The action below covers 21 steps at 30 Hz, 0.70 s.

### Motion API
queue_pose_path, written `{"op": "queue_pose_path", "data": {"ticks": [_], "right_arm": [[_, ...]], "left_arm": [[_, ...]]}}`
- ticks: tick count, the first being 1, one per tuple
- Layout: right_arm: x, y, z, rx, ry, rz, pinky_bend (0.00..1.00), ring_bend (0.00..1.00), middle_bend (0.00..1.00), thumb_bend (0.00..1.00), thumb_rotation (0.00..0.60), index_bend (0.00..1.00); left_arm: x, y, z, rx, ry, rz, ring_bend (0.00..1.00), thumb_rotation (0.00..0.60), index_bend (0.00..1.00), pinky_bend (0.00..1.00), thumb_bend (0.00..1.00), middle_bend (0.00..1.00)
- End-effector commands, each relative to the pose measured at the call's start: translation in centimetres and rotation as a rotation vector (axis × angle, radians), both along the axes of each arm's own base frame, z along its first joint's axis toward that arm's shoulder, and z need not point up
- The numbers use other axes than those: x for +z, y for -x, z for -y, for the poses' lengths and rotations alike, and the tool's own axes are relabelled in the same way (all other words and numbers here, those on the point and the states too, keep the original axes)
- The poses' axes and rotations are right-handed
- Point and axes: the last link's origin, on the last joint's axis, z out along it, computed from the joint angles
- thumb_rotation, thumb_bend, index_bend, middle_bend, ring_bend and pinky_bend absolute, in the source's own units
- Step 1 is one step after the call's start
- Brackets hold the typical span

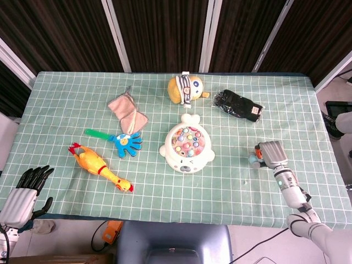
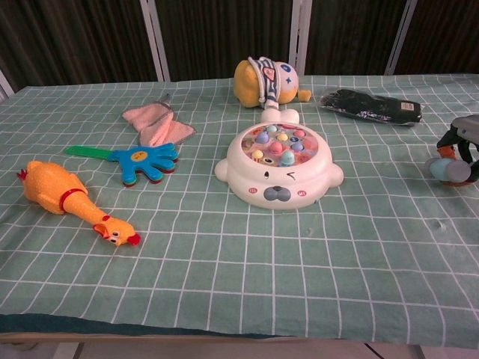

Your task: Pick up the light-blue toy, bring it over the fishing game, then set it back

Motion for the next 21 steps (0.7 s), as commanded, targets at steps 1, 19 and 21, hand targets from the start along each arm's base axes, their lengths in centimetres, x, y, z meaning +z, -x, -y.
{"op": "queue_pose_path", "data": {"ticks": [1, 19, 21], "right_arm": [[0.0, 0.1, 0.0, 0.0, 0.001, -0.006, 0.83, 0.63, 0.67, 0.39, 0.6, 0.84], [1.5, 0.7, 0.0, -0.008, 0.043, -0.027, 0.83, 0.59, 0.63, 0.38, 0.6, 0.77], [1.5, 0.9, 0.0, -0.018, 0.041, -0.027, 0.83, 0.59, 0.62, 0.38, 0.6, 0.76]], "left_arm": [[0.0, 0.0, 0.0, 0.0, -0.001, 0.0, 0.0, 0.6, 0.05, 0.02, 0.41, 0.03], [-0.1, 0.0, 0.0, -0.005, 0.003, 0.002, 0.0, 0.6, 0.05, 0.02, 0.41, 0.03], [-0.1, 0.0, -0.1, -0.005, 0.004, 0.001, 0.0, 0.6, 0.05, 0.02, 0.41, 0.03]]}}
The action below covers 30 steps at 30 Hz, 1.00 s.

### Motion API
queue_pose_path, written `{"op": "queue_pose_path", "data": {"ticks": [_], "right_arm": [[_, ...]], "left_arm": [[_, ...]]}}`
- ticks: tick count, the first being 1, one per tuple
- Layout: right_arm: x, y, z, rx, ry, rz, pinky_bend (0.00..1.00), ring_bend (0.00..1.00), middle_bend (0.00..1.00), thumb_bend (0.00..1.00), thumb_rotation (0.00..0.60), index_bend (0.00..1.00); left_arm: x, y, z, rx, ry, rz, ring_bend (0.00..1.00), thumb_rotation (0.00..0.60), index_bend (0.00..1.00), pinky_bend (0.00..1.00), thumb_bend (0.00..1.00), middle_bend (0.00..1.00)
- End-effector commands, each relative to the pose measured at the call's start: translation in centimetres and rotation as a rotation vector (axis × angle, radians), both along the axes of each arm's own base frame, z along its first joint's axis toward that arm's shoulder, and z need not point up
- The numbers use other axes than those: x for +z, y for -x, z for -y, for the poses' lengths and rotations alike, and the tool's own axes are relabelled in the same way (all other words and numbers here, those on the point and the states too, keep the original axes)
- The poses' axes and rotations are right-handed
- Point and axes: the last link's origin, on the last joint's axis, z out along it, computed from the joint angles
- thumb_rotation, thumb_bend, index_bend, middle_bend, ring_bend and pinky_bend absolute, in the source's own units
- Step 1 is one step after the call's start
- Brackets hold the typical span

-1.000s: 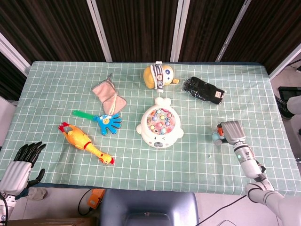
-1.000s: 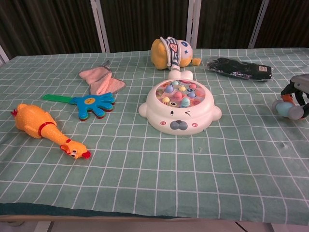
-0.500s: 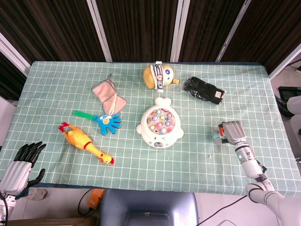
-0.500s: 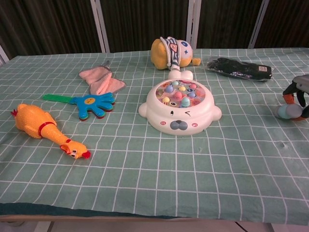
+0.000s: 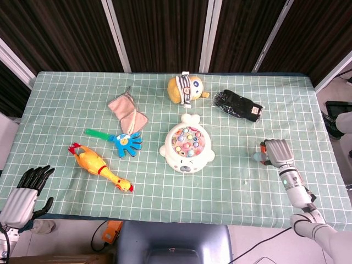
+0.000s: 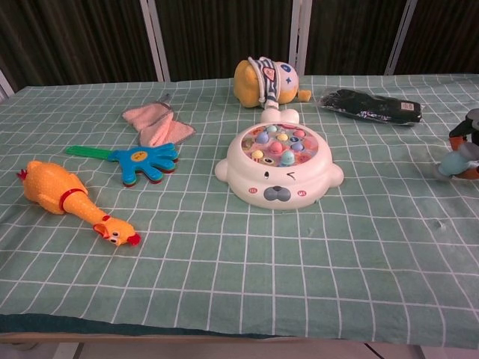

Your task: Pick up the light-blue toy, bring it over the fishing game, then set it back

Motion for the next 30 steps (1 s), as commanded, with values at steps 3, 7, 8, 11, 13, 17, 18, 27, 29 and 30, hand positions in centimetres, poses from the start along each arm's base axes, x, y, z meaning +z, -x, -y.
{"op": "queue_pose_path", "data": {"ticks": [3, 7, 8, 11, 13, 17, 18, 27, 29, 30], "right_arm": [[0.0, 0.4, 0.0, -0.018, -0.006, -0.004, 0.83, 0.58, 0.61, 0.38, 0.6, 0.74], [0.0, 0.5, 0.0, -0.023, -0.006, -0.006, 0.83, 0.58, 0.61, 0.38, 0.6, 0.74], [0.0, 0.5, 0.0, -0.023, -0.006, -0.006, 0.83, 0.58, 0.61, 0.38, 0.6, 0.74], [0.0, 0.6, 0.0, -0.022, -0.005, -0.003, 0.83, 0.58, 0.61, 0.38, 0.6, 0.74], [0.0, 0.5, -0.1, -0.019, -0.008, -0.005, 0.83, 0.58, 0.61, 0.38, 0.6, 0.74], [-0.1, 0.5, -0.3, -0.005, -0.01, -0.012, 0.83, 0.58, 0.61, 0.38, 0.6, 0.74], [0.0, 0.5, -0.4, -0.002, -0.01, -0.016, 0.83, 0.58, 0.61, 0.38, 0.6, 0.74], [0.3, 0.9, -1.1, 0.005, -0.007, -0.037, 0.83, 0.58, 0.61, 0.37, 0.6, 0.73], [0.3, 1.0, -1.3, 0.006, -0.01, -0.04, 0.83, 0.58, 0.61, 0.37, 0.6, 0.73], [0.2, 1.0, -1.3, 0.006, -0.011, -0.041, 0.83, 0.58, 0.61, 0.37, 0.6, 0.73]], "left_arm": [[0.0, 0.0, 0.0, 0.0, 0.001, -0.002, 0.0, 0.6, 0.05, 0.02, 0.41, 0.03], [-0.1, 0.0, -0.1, 0.002, 0.001, -0.003, 0.0, 0.6, 0.05, 0.02, 0.41, 0.03], [0.0, 0.0, -0.1, 0.002, 0.0, -0.003, 0.0, 0.6, 0.05, 0.02, 0.41, 0.03], [-0.1, 0.0, -0.1, 0.002, 0.001, -0.003, 0.0, 0.6, 0.05, 0.02, 0.41, 0.03], [0.0, 0.0, -0.1, 0.002, 0.001, -0.002, 0.0, 0.6, 0.05, 0.02, 0.41, 0.03], [0.0, 0.0, 0.0, 0.001, 0.0, 0.0, 0.0, 0.6, 0.05, 0.02, 0.41, 0.03], [0.0, 0.0, 0.0, 0.0, 0.0, 0.001, 0.0, 0.6, 0.05, 0.02, 0.41, 0.03], [0.0, 0.0, 0.0, -0.004, 0.002, 0.005, 0.0, 0.6, 0.05, 0.02, 0.41, 0.03], [0.0, -0.1, 0.0, -0.005, 0.003, 0.006, 0.0, 0.6, 0.05, 0.02, 0.41, 0.03], [0.0, -0.1, 0.0, -0.005, 0.003, 0.006, 0.0, 0.6, 0.05, 0.02, 0.41, 0.03]]}}
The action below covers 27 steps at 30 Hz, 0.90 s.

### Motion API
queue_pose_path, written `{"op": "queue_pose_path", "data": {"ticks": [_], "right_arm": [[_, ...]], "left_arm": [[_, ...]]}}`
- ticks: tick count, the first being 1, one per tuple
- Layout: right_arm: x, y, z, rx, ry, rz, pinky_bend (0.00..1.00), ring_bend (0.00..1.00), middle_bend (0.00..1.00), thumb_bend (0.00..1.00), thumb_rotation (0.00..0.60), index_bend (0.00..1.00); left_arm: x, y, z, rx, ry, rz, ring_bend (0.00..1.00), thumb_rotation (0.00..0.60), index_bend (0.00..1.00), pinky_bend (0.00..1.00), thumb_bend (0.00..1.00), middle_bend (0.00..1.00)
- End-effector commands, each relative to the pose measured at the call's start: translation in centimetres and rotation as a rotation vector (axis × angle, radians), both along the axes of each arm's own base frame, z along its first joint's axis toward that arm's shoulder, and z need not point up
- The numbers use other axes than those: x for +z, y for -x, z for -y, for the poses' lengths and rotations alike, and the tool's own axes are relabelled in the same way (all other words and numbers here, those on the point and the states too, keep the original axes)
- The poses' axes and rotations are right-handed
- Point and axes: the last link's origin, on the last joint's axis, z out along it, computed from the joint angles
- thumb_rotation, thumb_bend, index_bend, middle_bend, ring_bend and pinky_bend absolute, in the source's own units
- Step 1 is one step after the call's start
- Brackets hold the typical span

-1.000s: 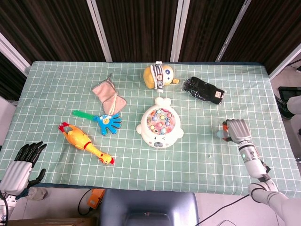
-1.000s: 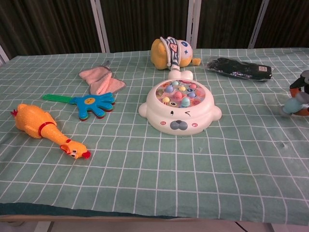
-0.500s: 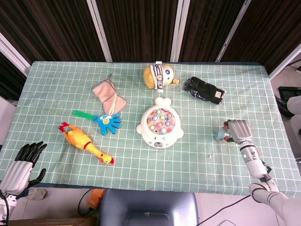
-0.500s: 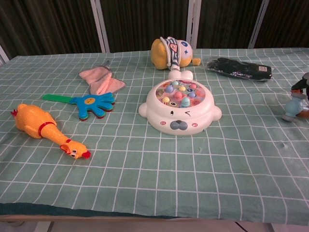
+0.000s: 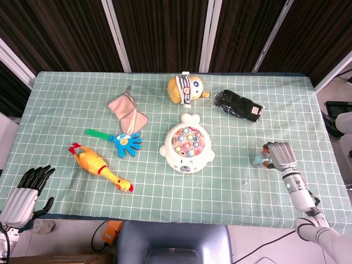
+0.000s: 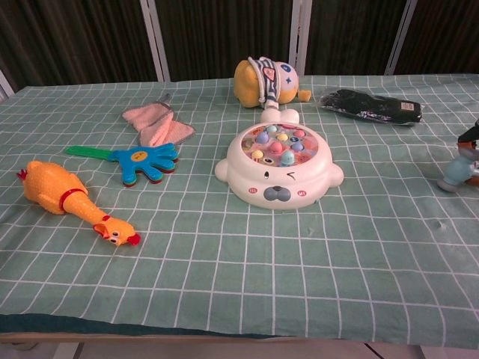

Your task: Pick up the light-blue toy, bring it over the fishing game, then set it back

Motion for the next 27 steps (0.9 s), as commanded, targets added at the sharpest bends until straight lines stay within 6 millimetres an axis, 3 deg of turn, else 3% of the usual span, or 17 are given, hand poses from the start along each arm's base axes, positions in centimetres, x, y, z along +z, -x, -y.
{"op": "queue_pose_path", "data": {"ticks": [1, 27], "right_arm": [[-0.01, 0.04, -0.14, 0.003, -0.003, -0.005, 0.83, 0.58, 0.6, 0.37, 0.6, 0.73], [0.33, 0.37, -0.48, 0.003, 0.006, -0.01, 0.84, 0.57, 0.59, 0.34, 0.6, 0.7]], "left_arm": [[0.0, 0.0, 0.0, 0.0, 0.0, 0.0, 0.0, 0.6, 0.05, 0.02, 0.41, 0.03], [0.03, -0.04, 0.05, -0.006, 0.002, 0.003, 0.0, 0.6, 0.05, 0.02, 0.41, 0.04]]}}
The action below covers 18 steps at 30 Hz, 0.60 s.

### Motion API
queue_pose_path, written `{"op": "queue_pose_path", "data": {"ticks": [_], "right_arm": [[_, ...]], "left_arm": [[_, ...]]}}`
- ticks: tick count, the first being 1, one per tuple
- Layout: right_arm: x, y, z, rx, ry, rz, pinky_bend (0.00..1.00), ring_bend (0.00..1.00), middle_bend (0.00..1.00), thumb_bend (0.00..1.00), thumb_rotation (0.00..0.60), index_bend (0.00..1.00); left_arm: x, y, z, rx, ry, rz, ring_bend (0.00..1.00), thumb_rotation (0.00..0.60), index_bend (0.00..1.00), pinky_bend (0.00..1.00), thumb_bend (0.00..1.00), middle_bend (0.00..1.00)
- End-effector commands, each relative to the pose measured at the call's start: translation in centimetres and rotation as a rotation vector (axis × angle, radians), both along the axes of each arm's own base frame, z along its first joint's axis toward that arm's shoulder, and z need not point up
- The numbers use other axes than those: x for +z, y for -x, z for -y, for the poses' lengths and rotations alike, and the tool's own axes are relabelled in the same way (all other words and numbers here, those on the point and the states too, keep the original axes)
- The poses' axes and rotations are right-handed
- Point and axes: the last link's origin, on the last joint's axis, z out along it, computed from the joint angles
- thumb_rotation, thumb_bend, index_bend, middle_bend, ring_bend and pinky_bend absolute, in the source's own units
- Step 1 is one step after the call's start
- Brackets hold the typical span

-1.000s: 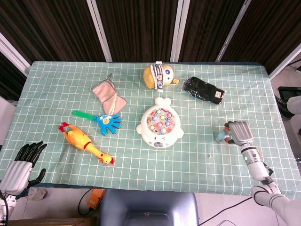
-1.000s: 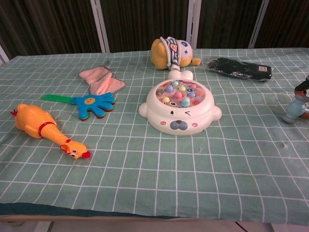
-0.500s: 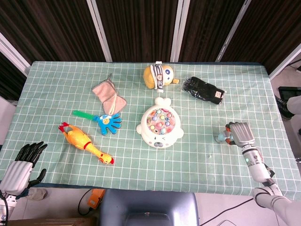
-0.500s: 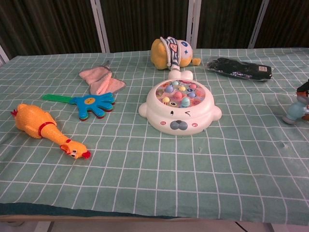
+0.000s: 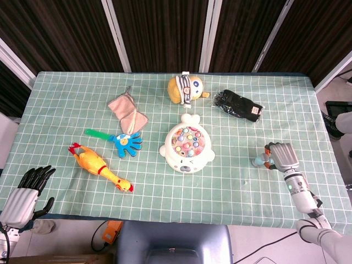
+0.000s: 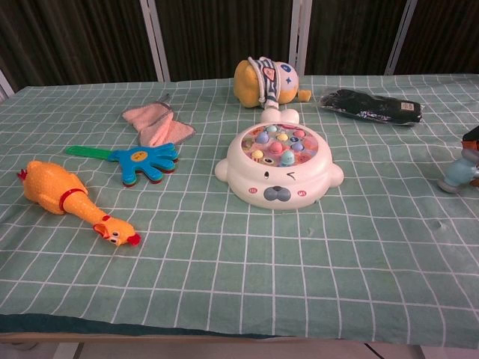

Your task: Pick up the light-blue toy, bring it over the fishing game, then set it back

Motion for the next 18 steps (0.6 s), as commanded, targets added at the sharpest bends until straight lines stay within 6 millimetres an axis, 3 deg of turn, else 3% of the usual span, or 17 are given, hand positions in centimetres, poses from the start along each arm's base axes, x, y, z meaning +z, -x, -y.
{"op": "queue_pose_path", "data": {"ticks": [1, 18], "right_arm": [[0.0, 0.03, -0.05, 0.0, -0.002, 0.0, 0.84, 0.57, 0.59, 0.33, 0.6, 0.7], [0.4, 0.33, -0.18, -0.005, 0.006, -0.004, 0.84, 0.57, 0.58, 0.31, 0.6, 0.69]], "left_arm": [[0.0, 0.0, 0.0, 0.0, 0.0, 0.001, 0.0, 0.6, 0.05, 0.02, 0.41, 0.04], [-0.1, -0.05, -0.05, -0.002, 0.003, -0.001, 0.0, 0.6, 0.05, 0.02, 0.41, 0.04]]}}
